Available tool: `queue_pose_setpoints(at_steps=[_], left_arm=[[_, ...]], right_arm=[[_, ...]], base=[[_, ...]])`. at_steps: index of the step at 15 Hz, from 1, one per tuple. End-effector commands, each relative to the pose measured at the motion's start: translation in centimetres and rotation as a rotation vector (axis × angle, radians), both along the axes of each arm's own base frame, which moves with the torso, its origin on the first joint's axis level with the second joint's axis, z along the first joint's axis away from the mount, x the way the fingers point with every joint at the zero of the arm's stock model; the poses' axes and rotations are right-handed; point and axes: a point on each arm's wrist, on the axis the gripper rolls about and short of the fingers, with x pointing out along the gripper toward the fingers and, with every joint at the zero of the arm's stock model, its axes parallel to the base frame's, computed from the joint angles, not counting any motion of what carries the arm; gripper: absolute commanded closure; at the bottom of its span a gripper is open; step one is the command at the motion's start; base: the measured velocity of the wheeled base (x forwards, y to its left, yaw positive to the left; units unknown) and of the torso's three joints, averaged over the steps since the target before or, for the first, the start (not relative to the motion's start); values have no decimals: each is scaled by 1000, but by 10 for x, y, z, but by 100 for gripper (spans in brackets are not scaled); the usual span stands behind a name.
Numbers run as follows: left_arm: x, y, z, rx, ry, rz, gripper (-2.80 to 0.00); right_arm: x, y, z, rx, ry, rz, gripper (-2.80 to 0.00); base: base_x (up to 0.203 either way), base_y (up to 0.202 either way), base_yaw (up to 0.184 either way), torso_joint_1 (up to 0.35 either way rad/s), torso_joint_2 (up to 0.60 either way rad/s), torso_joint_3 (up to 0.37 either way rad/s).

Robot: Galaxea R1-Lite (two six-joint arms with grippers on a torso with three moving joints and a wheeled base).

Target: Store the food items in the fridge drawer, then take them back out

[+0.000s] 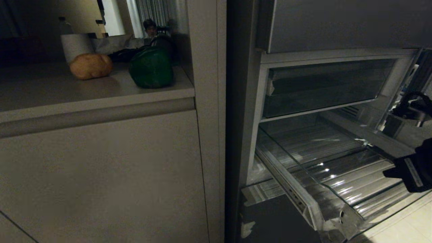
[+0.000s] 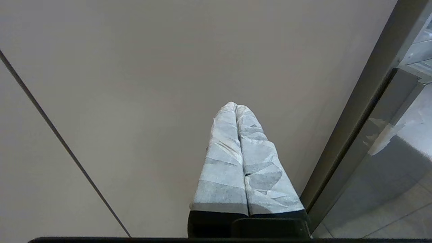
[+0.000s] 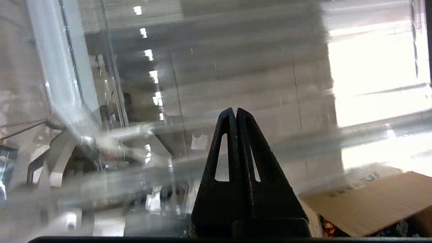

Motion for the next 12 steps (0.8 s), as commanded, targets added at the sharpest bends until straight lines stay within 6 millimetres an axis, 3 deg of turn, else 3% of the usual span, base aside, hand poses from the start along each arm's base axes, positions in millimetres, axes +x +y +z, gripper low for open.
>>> queue_pose_setpoints(at_steps=[1, 8, 12], left_arm=[[0, 0, 0, -1, 1, 1, 0], [0, 0, 0, 0, 1, -1, 0], [0, 0, 0, -1, 1, 1, 0]], right_arm=[[-24, -7, 8, 12, -45, 1, 0], [-28, -8, 3, 18, -38, -8, 0], [-51, -15, 19, 43, -163, -1, 0]], base=[[0, 0, 0, 0, 0, 0], [0, 0, 0, 0, 0, 0], [0, 0, 0, 0, 0, 0]])
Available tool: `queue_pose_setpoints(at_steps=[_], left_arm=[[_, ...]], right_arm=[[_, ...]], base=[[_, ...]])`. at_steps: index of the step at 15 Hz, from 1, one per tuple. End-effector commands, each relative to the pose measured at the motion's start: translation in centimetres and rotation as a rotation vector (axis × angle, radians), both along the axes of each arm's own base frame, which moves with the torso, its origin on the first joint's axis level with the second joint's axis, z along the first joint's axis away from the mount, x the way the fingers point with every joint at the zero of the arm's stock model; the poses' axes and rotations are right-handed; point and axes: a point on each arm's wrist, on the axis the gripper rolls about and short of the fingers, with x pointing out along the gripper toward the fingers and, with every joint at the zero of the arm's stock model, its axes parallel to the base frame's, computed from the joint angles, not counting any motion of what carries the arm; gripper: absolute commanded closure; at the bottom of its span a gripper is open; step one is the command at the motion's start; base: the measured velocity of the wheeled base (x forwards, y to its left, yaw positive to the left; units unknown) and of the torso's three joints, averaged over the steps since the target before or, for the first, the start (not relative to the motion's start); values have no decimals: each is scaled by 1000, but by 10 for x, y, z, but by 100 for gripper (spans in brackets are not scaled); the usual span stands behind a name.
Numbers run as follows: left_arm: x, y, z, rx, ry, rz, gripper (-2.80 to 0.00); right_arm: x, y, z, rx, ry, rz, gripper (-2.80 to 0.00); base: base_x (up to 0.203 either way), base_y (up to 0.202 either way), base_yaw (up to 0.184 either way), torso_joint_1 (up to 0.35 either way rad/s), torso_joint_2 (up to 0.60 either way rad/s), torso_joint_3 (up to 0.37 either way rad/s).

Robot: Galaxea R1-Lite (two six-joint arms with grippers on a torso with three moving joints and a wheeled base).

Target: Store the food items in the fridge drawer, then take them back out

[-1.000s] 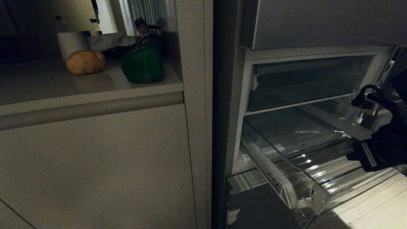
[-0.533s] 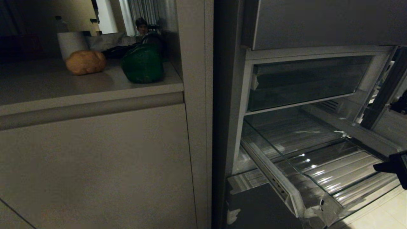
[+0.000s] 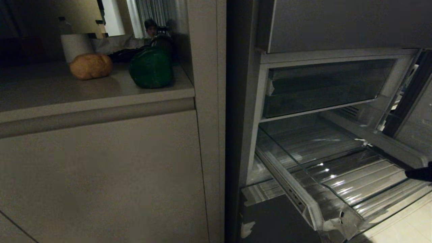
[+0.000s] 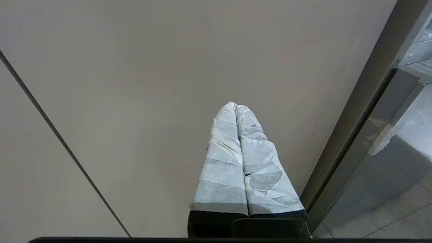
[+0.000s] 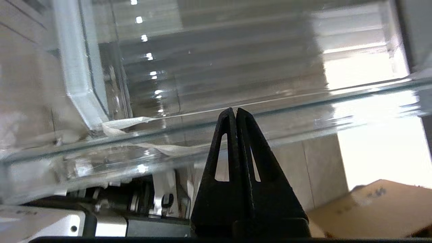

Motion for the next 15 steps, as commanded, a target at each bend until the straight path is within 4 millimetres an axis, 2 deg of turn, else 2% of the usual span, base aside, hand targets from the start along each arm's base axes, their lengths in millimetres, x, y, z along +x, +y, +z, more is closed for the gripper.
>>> queue_pose_setpoints(at_steps=[1, 4, 7, 11, 13, 15], left_arm=[[0, 0, 0, -1, 1, 2, 0], [0, 0, 0, 0, 1, 0, 0], [0, 0, 0, 0, 1, 1, 0], [0, 0, 0, -1, 1, 1, 0], [0, 0, 0, 0, 1, 0, 0], [0, 0, 0, -1, 1, 1, 0]], right_arm=[[-19, -5, 8, 16, -66, 1, 0], [-55, -16, 16, 46, -174, 2, 0], [-101, -29, 14, 69, -297, 8, 0], [-180, -52, -9, 90, -524, -29, 0], [-203, -46, -20, 63, -595, -173, 0], [-224, -37, -37, 65, -660, -221, 0]], base=[[0, 0, 0, 0, 0, 0], [0, 0, 0, 0, 0, 0], [0, 0, 0, 0, 0, 0], [0, 0, 0, 0, 0, 0], [0, 0, 0, 0, 0, 0], [0, 0, 0, 0, 0, 0]])
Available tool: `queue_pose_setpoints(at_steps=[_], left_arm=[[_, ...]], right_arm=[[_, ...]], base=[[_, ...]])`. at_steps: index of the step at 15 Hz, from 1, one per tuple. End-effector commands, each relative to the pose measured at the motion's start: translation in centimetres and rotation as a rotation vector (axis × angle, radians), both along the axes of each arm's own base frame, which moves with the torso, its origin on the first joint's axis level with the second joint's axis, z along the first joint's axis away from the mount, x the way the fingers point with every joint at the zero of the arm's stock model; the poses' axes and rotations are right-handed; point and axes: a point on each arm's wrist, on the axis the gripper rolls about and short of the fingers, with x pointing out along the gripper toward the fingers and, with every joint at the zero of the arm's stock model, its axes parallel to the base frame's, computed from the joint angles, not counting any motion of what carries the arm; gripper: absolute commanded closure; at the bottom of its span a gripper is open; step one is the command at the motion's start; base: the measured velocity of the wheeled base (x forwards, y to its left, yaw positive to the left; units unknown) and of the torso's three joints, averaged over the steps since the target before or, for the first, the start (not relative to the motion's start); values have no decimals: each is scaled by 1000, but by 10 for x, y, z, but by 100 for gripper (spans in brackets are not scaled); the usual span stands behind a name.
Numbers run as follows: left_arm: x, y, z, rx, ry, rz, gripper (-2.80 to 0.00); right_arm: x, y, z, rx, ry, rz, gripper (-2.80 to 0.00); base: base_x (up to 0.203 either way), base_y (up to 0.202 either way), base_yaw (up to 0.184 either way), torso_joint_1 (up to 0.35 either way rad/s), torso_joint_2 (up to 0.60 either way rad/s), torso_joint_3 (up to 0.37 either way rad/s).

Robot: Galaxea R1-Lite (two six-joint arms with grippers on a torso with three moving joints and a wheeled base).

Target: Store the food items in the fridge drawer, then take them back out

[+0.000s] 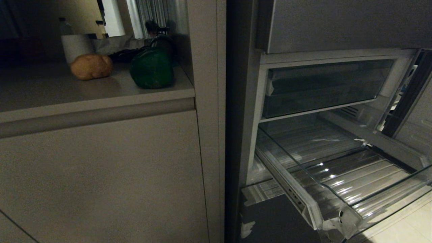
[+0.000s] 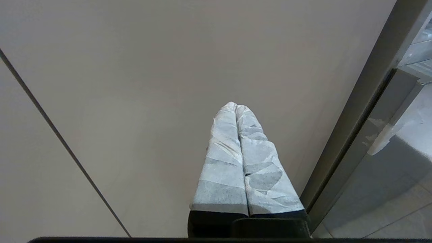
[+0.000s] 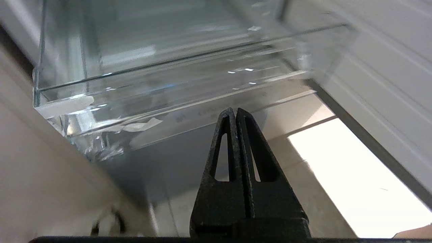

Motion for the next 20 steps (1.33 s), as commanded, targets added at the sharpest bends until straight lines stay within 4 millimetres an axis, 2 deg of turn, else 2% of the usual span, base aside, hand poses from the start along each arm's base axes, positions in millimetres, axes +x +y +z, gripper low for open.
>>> queue_pose_setpoints(at_steps=[1, 3, 5, 8, 10, 12, 17, 20], left_arm=[[0, 0, 0, -1, 1, 1, 0], [0, 0, 0, 1, 1, 0, 0], [0, 0, 0, 1, 1, 1, 0], [0, 0, 0, 1, 1, 0, 0], [0, 0, 0, 1, 0, 0, 0], [0, 0, 0, -1, 1, 0, 0], [0, 0, 0, 0, 0, 0, 0], [0, 0, 0, 1, -1, 0, 0]], right_arm=[[-33, 9, -27, 14, -102, -35, 0], [-29, 10, -45, 17, -64, -12, 0], [-22, 10, -73, -17, -43, 70, 0], [12, 10, -133, -83, -55, 131, 0], [35, 10, -161, -118, -180, 146, 0], [46, 10, -185, -114, -207, 160, 0], [45, 10, -185, -75, -224, 146, 0], [45, 10, -184, -107, -227, 144, 0]], base=[[0, 0, 0, 0, 0, 0], [0, 0, 0, 0, 0, 0], [0, 0, 0, 0, 0, 0], [0, 0, 0, 0, 0, 0], [0, 0, 0, 0, 0, 0], [0, 0, 0, 0, 0, 0], [0, 0, 0, 0, 0, 0], [0, 0, 0, 0, 0, 0]])
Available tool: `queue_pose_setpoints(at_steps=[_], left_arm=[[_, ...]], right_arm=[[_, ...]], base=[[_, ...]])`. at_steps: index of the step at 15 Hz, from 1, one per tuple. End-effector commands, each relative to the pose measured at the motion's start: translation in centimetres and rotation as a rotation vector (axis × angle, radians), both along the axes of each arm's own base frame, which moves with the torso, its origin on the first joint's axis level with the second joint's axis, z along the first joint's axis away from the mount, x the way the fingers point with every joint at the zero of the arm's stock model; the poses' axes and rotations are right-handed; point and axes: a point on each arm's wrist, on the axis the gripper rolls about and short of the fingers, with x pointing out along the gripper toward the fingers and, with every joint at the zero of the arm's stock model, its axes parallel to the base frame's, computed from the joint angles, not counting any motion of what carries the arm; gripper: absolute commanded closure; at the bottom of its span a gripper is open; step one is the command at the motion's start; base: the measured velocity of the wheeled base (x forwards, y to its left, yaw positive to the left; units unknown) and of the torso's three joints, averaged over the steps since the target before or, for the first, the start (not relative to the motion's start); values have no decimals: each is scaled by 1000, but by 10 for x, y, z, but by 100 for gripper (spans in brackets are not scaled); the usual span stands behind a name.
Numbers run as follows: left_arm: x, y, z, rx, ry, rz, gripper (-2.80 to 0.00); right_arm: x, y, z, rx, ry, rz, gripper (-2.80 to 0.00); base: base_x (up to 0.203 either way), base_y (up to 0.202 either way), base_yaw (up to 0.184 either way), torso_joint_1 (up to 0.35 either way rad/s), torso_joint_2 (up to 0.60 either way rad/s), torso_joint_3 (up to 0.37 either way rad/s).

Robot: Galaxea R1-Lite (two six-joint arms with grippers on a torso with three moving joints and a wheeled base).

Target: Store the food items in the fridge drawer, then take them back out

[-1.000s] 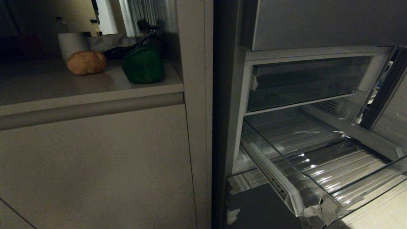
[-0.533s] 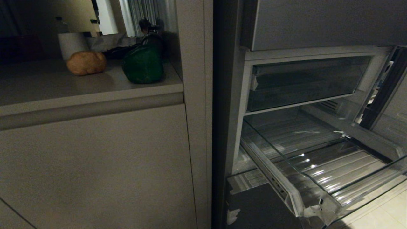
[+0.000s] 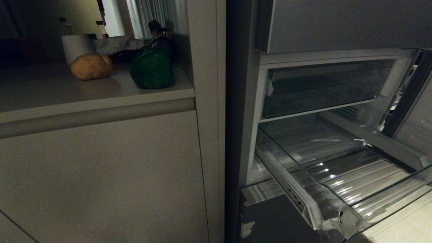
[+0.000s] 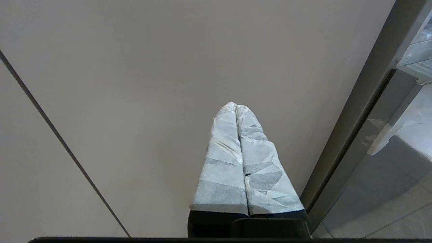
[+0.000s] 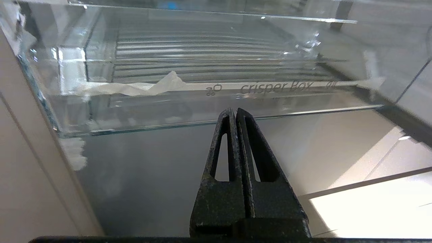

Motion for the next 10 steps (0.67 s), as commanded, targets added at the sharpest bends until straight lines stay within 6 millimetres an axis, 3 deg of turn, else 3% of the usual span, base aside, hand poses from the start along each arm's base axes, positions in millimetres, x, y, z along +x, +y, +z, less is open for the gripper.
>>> queue_pose_setpoints(at_steps=[1, 10], left_arm=[[0, 0, 0, 0, 1, 1, 0], [0, 0, 0, 0, 2, 1, 0]], right_arm=[[2, 0, -8, -8, 27, -1, 0], [2, 0, -8, 64, 29, 2, 0]], base=[[0, 0, 0, 0, 0, 0], [0, 0, 0, 0, 0, 0]])
